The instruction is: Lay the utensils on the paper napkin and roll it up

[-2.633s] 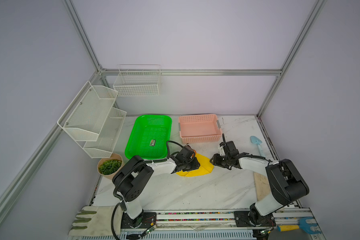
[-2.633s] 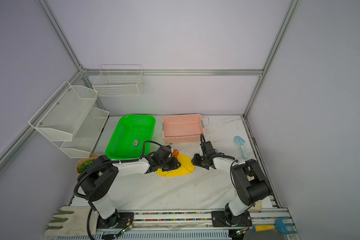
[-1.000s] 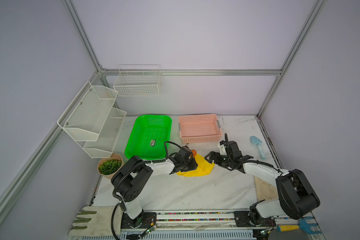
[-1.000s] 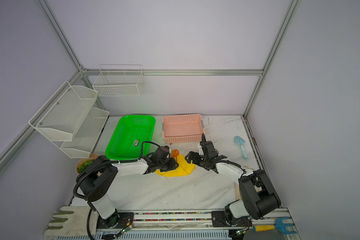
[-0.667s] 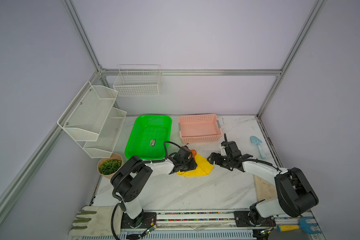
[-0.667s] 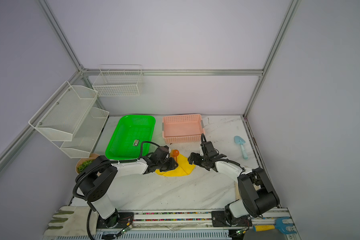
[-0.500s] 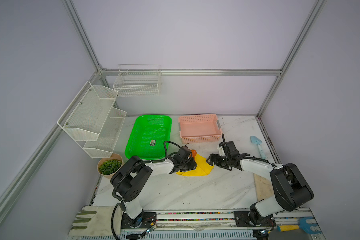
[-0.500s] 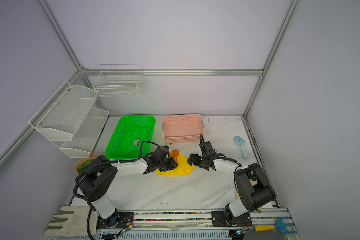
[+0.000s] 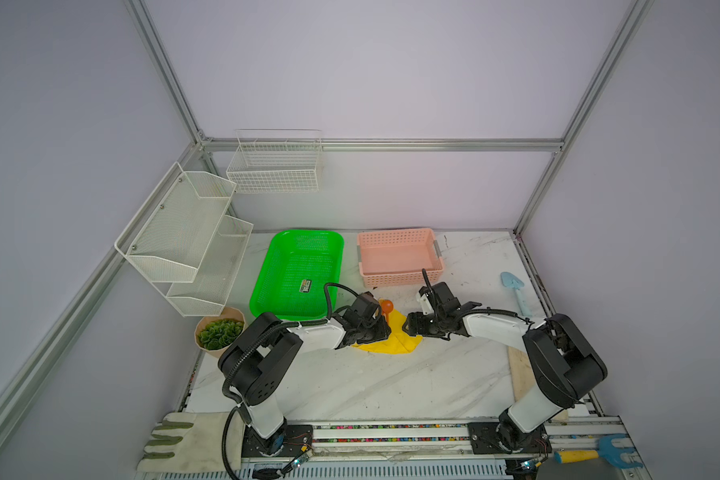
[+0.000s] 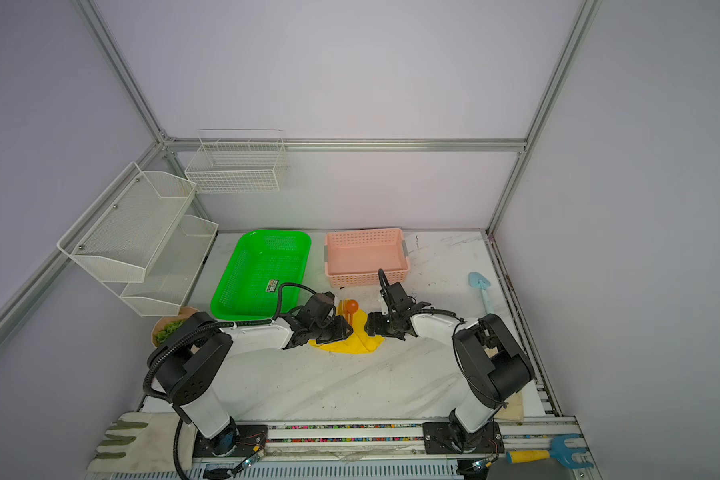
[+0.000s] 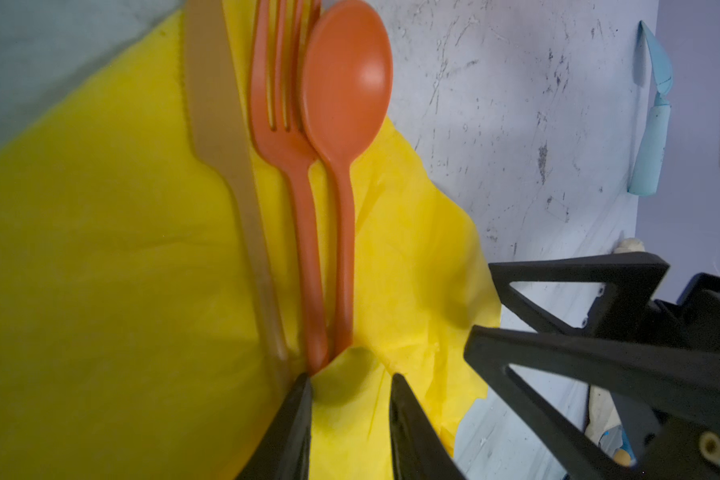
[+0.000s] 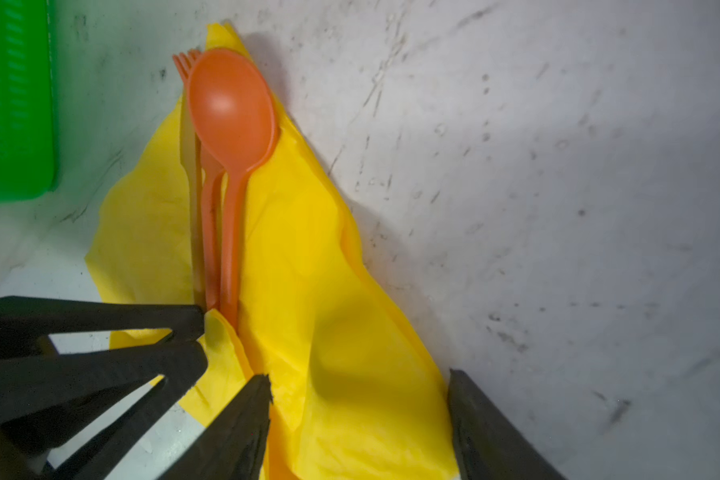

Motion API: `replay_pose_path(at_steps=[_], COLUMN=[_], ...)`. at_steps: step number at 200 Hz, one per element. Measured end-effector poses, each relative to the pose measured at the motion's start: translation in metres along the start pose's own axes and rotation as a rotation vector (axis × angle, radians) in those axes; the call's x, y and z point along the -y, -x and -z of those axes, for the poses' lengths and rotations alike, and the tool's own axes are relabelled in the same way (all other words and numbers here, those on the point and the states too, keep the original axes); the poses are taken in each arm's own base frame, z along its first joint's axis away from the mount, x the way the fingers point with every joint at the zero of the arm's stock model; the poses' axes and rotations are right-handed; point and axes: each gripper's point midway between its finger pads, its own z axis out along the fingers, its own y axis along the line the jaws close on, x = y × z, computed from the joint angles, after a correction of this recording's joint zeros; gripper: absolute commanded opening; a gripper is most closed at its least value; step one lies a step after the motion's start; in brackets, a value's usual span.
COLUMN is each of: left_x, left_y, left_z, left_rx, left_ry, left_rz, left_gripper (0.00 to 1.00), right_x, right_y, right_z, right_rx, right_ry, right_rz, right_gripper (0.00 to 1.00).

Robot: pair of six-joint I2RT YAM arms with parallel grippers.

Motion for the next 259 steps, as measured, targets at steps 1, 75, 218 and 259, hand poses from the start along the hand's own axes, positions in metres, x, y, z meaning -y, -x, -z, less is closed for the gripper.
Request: replay_pose_path(at_steps=[1,75,218,259], left_x=[0.0,-0.01,-0.012,-0.012], left_y=[0.0,0.001,0.001,0.001], left_z=[0.0,0.001,0.001,0.002], left_rx=[0.0,0.004,0.002,0.004], left_ry=[0.0,0.004,-0.005,-0.005], left_rz=[0.0,0.016,0.019,0.018], left_gripper=[0.32,0.32,0.31,0.31], right_x=[0.0,-0.013,-0.058,-0.067], right_y=[0.0,0.0,-0.031,-0.043], right_z=[0.0,-0.009,-0.011,-0.008], right_rx=[0.0,0.003,-0.111,-0.155], right_ry=[-0.001,0.064,0.404,0.487], right_rz=[0.001,0.023,0.042,0.002], right_gripper=[0.68,0.61,0.62,0.62])
